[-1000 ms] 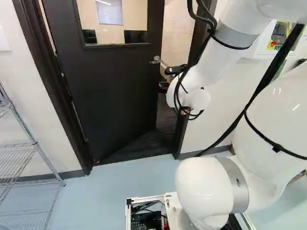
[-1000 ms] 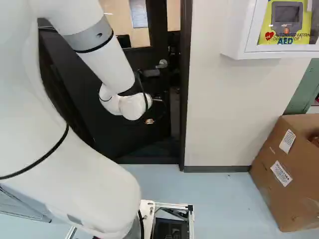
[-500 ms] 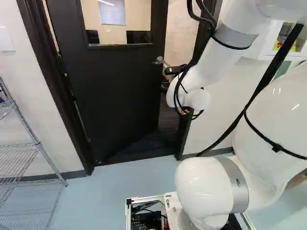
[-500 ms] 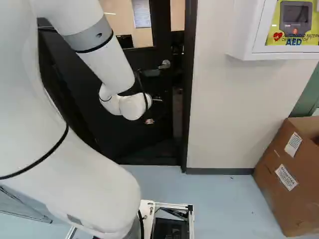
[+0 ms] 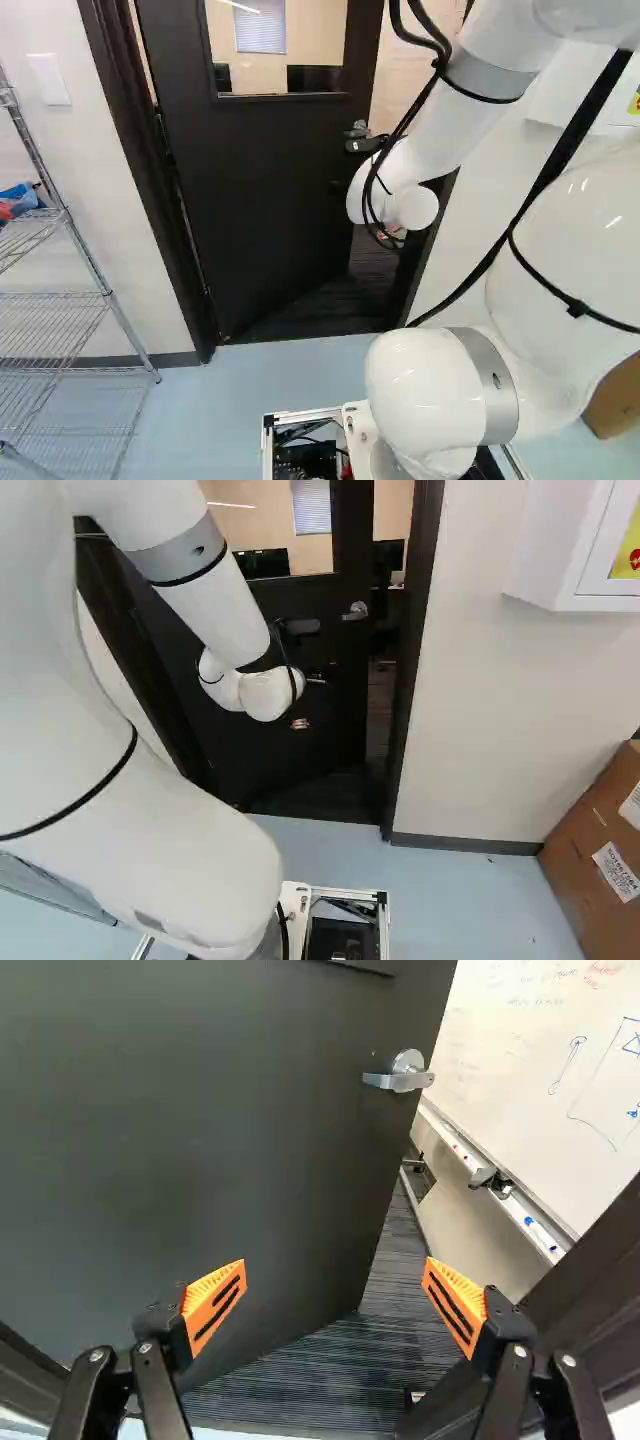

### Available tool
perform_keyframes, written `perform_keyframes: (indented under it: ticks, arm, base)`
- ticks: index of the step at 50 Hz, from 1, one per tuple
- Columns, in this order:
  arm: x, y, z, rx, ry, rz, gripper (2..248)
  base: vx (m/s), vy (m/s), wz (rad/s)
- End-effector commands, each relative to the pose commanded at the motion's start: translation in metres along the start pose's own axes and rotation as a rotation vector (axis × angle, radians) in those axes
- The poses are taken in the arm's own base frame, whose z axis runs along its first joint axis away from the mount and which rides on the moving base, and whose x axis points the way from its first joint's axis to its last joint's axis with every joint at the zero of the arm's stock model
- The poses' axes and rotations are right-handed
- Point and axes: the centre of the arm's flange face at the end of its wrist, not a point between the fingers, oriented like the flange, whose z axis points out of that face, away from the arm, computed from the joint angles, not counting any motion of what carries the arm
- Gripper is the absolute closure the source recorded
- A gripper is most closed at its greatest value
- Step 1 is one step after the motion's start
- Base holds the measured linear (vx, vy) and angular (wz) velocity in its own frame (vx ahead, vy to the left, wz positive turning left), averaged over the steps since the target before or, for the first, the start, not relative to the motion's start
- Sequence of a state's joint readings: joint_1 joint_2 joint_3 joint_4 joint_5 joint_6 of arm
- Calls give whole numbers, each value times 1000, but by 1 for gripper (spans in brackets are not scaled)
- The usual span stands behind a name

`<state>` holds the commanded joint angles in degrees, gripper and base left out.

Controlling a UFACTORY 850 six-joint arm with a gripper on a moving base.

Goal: Open the door and move inside

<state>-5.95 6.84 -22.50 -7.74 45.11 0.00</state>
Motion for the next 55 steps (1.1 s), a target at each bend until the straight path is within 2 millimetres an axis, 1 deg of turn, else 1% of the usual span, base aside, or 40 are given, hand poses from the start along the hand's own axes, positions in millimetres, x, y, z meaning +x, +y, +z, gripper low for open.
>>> perform_keyframes:
  ticks: [31, 55]
  arm:
    - [0, 0, 0, 0, 0, 0, 3]
    - [0, 0, 0, 0, 0, 0, 3]
  base:
    - [107, 71, -7]
    - [122, 46, -13]
